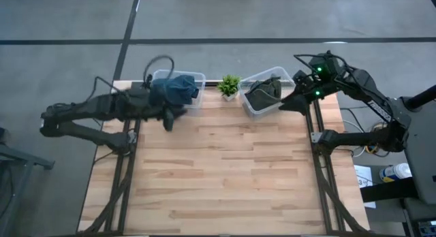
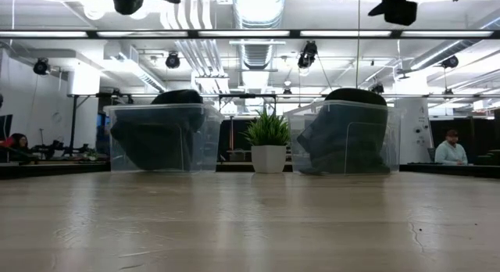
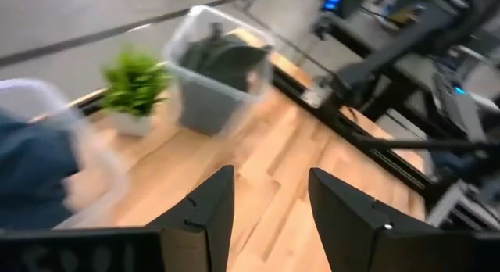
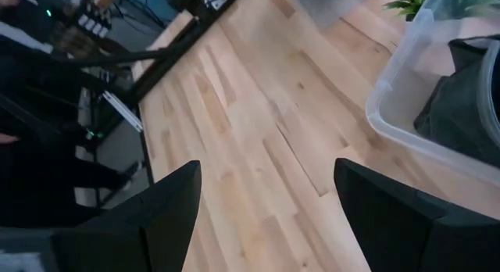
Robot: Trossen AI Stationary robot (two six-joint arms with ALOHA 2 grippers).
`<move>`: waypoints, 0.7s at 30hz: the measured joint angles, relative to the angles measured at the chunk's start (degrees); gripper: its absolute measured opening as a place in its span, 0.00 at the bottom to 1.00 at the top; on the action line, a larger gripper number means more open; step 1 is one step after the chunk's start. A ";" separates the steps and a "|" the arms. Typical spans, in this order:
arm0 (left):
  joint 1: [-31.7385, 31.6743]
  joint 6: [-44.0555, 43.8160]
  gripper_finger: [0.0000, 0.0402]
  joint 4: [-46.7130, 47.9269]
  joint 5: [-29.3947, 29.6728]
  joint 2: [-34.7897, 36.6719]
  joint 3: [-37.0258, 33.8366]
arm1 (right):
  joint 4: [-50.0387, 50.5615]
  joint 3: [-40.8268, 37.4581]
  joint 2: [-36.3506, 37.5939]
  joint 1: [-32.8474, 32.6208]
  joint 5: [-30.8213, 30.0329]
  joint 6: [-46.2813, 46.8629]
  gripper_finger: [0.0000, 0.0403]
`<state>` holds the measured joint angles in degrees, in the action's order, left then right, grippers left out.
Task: Pick & Place hat
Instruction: Return to Home Position
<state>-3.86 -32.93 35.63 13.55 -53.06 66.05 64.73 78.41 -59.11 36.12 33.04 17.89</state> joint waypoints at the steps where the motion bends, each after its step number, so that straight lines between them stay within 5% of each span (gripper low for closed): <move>1: 1.93 0.67 0.39 -2.36 0.70 0.00 -1.60 | 0.02 0.00 0.59 0.00 0.00 0.79 0.71; 9: 8.46 2.32 0.31 -18.62 2.99 2.61 -15.84 | 0.34 0.02 4.42 0.00 -0.02 8.94 0.71; 21: 8.46 6.19 0.11 -33.70 2.52 20.58 -32.38 | 2.36 0.02 4.60 0.00 -0.03 10.62 0.71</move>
<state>4.60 -26.74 1.93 16.07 -32.48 33.67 67.09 78.43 -54.51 36.12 33.01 28.51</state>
